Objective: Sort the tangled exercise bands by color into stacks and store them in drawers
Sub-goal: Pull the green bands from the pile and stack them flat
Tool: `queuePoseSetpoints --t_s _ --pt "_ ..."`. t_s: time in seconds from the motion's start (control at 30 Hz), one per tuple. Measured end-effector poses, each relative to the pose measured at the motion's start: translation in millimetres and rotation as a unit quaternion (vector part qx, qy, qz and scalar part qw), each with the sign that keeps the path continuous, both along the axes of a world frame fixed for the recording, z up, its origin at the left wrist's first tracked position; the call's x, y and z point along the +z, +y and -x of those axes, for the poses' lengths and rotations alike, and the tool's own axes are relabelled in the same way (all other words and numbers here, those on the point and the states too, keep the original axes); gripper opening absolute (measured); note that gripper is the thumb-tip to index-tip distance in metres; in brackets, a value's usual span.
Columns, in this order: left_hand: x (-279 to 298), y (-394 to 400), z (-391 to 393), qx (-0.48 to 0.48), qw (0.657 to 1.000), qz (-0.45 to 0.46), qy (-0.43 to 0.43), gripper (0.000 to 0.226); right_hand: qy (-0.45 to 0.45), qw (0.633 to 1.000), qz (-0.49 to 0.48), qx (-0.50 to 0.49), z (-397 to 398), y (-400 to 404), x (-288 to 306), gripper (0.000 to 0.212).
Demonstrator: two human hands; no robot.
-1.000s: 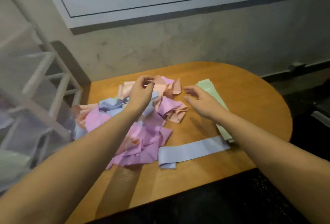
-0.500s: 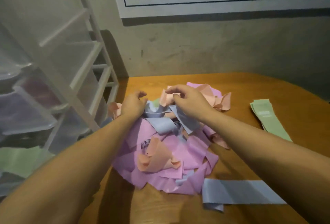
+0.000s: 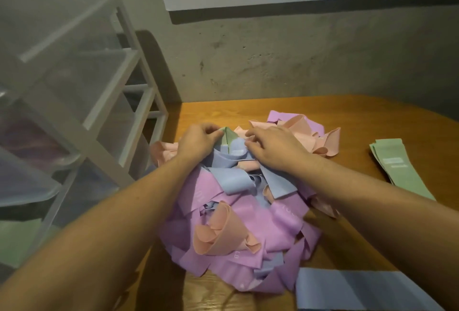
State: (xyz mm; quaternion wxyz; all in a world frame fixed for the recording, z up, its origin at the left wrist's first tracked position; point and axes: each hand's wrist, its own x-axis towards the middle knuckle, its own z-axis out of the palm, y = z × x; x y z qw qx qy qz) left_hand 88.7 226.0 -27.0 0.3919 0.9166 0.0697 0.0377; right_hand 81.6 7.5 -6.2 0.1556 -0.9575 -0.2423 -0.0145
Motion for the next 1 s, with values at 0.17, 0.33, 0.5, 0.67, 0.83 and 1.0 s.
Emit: queuePoseSetpoints --t_s 0.17,0.33,0.5,0.67,0.83,1.0 --pt "33.9 -6.5 24.3 0.010 0.990 0.088 -0.106 0.016 0.032 0.995 -0.091 -0.016 12.4 -1.3 9.5 0.034" --pt "68.8 -12.3 45.4 0.003 0.976 0.114 -0.184 0.019 0.054 0.971 -0.229 -0.043 26.9 -4.4 31.3 0.042" --pt "93.7 -20.3 60.8 -0.010 0.959 0.142 -0.246 0.013 0.101 0.928 -0.356 -0.036 44.9 -6.4 64.0 0.049" --pt "130.9 -37.1 78.6 -0.059 0.942 0.165 -0.286 0.013 0.130 0.903 -0.409 -0.001 64.3 4.4 86.3 0.060" --pt "153.8 -46.3 97.7 -0.088 0.929 0.250 -0.258 0.010 0.153 0.854 -0.495 -0.053 77.9 2.6 106.7 0.030" --pt "164.7 -56.1 117.2 -0.086 0.919 0.321 -0.212 0.011 0.180 0.806 -0.560 -0.073 95.5 4.5 122.5 0.025"
